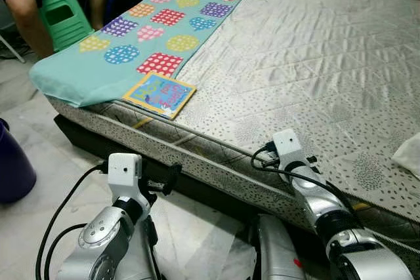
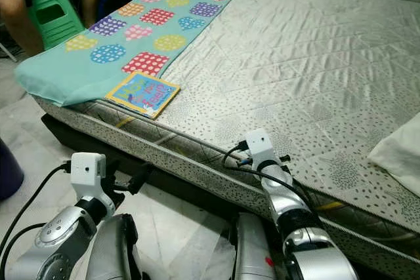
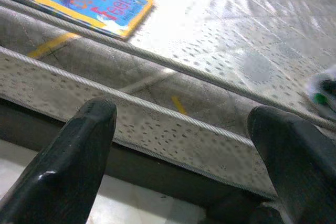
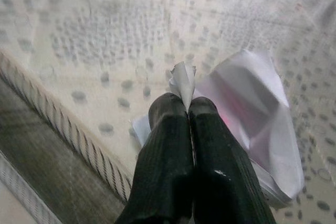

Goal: Clean up the room

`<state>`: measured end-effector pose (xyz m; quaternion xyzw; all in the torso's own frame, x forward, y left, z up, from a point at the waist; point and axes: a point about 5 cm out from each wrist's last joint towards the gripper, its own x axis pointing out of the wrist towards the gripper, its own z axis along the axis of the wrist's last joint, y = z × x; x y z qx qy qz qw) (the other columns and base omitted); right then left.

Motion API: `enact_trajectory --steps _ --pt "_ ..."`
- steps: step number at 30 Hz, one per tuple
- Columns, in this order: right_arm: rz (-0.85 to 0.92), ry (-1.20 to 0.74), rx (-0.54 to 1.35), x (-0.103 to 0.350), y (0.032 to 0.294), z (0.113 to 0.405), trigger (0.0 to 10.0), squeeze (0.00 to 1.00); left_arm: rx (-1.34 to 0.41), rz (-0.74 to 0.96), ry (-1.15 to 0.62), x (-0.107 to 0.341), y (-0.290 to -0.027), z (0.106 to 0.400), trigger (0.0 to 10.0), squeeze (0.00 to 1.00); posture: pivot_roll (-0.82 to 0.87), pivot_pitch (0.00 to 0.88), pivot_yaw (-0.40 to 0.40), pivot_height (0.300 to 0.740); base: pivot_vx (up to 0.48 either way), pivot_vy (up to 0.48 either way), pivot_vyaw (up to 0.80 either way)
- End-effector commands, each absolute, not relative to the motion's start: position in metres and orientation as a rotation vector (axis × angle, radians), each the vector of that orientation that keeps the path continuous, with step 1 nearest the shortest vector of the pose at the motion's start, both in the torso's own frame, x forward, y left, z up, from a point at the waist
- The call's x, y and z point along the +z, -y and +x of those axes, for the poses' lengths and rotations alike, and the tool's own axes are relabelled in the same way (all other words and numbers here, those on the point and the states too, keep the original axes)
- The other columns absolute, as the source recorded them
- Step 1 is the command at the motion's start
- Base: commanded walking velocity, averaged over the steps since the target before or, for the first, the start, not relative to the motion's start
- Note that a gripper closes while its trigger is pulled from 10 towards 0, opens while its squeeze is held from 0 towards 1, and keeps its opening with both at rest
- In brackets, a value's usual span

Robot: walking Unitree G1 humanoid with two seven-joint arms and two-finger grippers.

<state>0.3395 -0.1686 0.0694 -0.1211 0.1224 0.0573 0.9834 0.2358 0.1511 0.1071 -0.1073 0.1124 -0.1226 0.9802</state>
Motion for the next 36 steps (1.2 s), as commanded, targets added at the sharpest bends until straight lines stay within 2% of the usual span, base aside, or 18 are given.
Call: enact_trajectory --steps 1,6,7,8,9,16,36 --pt "-0.177 -0.164 0.109 0.086 0.169 0.34 0.0 0.0 -0.186 -0.196 -0.203 0.107 -0.16 0.239 10.0 0.0 -0.12 0.0 0.001 0.523 0.0 0.0 0.0" --pt "-0.103 -0.035 0.106 0.111 0.165 0.327 0.0 0.0 -0.088 -0.192 -0.177 0.106 -0.172 0.245 10.0 0.0 -0.14 0.0 0.007 0.523 0.0 0.0 0.0" --pt "-0.096 -0.026 0.11 0.114 0.163 0.323 2.2 0.0 -0.076 -0.193 -0.173 0.106 -0.174 0.246 10.0 0.0 -0.14 0.0 0.009 0.523 0.0 0.0 0.0" --pt "-0.096 -0.026 0.11 0.114 0.163 0.323 2.2 0.0 -0.076 -0.193 -0.173 0.106 -0.174 0.246 10.0 0.0 -0.14 0.0 0.009 0.523 0.0 0.0 0.0" --pt "-0.085 -0.019 0.109 0.117 0.161 0.318 10.0 0.0 -0.071 -0.192 -0.169 0.105 -0.175 0.247 10.0 0.0 -0.15 0.0 0.011 0.523 0.0 0.0 0.0" --pt "0.007 -0.043 0.128 0.117 0.151 0.295 10.0 0.0 -0.093 -0.2 -0.155 0.104 -0.171 0.249 10.0 0.0 -0.16 0.0 0.022 0.523 0.0 0.0 0.0" --pt "0.027 -0.047 0.113 0.129 0.148 0.295 10.0 0.0 -0.116 -0.199 -0.145 0.103 -0.168 0.254 10.0 0.0 -0.16 0.0 0.029 0.523 0.0 0.0 0.0"
